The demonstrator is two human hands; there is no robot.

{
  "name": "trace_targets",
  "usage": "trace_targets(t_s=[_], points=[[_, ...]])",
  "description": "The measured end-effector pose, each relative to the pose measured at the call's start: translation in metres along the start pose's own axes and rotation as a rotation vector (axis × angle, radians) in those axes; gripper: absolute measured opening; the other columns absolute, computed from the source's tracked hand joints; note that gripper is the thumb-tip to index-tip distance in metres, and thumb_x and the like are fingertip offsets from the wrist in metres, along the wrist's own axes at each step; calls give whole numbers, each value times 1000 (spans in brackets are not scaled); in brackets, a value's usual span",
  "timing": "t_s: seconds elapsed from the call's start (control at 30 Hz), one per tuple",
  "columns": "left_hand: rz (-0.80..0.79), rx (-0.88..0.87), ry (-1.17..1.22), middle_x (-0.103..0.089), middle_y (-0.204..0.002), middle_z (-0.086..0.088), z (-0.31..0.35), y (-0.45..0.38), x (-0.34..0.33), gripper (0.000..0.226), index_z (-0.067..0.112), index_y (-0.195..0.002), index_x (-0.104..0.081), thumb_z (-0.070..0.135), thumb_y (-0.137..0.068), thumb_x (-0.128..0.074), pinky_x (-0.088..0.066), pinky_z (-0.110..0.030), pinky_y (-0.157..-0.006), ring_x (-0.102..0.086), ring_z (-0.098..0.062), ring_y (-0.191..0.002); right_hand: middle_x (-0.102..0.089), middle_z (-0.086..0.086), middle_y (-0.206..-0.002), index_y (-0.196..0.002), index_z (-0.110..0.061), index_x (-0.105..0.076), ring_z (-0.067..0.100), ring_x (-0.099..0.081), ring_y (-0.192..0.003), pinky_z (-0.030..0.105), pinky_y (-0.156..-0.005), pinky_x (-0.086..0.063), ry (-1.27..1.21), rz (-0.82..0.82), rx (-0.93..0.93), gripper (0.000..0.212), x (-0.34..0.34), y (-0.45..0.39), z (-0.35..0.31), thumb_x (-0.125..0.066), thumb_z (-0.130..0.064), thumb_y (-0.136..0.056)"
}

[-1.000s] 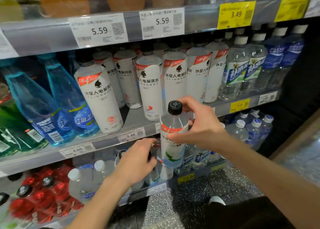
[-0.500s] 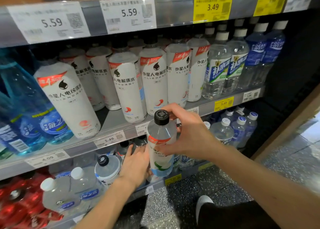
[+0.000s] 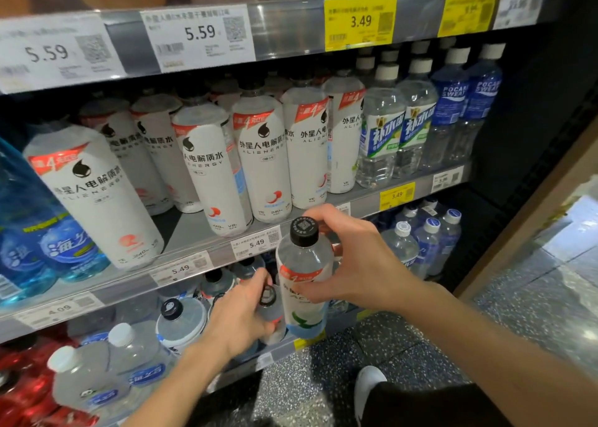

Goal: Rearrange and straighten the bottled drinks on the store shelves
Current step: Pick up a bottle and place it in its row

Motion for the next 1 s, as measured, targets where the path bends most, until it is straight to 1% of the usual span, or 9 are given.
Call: trace_targets(t_s=[0.07, 0.13, 0.27, 0.47, 0.6, 0.7, 0.83, 0.93, 1.0], points=[[58, -23, 161, -66, -88, 8, 2, 2, 17, 58, 29, -98, -44, 39, -53, -80, -51, -44, -70, -62, -24, -81, -65, -18, -104, -110, -41, -53, 9, -63, -101, 42, -81, -55, 4, 5, 0, 61, 4, 2, 3, -86, -38, -59], [146, -48, 280, -65, -81, 9, 7, 9, 39, 51, 29, -91, -50, 37, -50, -79, -51, -39, -67, -61, -20, -76, -65, -18, -105, -110, -40, -54, 8, -63, -102, 42, -81, -55, 5, 4, 1, 63, 6, 4, 5, -89, -32, -59], [212, -95, 384, -67, -88, 13, 23, 29, 76, 53, 30, -95, -60, 26, -49, -87, -47, -18, -68, -62, -8, -82, -65, -18, -107, -111, -39, -54, 10, -62, -105, 43, -82, -54, 1, -1, 20, 62, 4, 4, 4, -89, -31, -60], [305, -163, 458, -72, -95, 12, 32, 58, 115, 55, 30, -99, -66, 21, -51, -92, -52, -23, -80, -67, -7, -91, -65, -18, -105, -111, -38, -53, 11, -62, -104, 42, -81, -53, 28, 0, 82, 61, -3, 3, -5, -89, -33, -62], [409, -201, 551, -73, -101, 10, 29, 74, 142, 56, 27, -106, -68, 25, -53, -90, -53, -19, -83, -68, -4, -95, -62, -22, -101, -107, -42, -51, 7, -60, -100, 25, -76, -48, 52, -26, 83, 61, -12, 1, -6, -90, -33, -61], [488, -232, 625, -72, -106, 14, 22, 87, 163, 61, 29, -112, -67, 37, -55, -88, -53, -18, -87, -68, -5, -101, -62, -25, -96, -105, -36, -53, 3, -60, -91, 13, -70, -41, 49, -67, 117, 59, -23, -3, -11, -91, -27, -62], [586, -261, 761, -72, -113, 7, 14, 104, 187, 60, 36, -114, -67, 34, -57, -86, -55, -22, -85, -67, -7, -106, -66, -16, -97, -107, -31, -54, 11, -65, -92, 36, -74, -55, 16, -114, 143, 54, -39, -8, -13, -89, -34, -65], [646, -304, 818, -71, -119, 2, 9, 114, 200, 59, 34, -117, -66, 32, -62, -86, -55, -46, -93, -64, -18, -115, -66, -8, -95, -106, -22, -55, 16, -65, -90, 43, -74, -53, 44, -128, 200, 53, -54, -14, -11, -90, -32, -68], [673, -321, 820, -70, -120, 3, 6, 118, 206, 58, 31, -119, -65, 35, -65, -86, -52, -52, -96, -63, -19, -118, -66, -5, -93, -104, -20, -55, 19, -64, -87, 43, -72, -52, 54, -137, 204, 50, -64, -19, -7, -89, -31, -70]])
Point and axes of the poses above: each hand's wrist, its own y-axis away from the middle knuckle, its own x-axis out of the back of the hand, z = x × y, the point moved 9 cm from there along -y, towards the middle knuckle
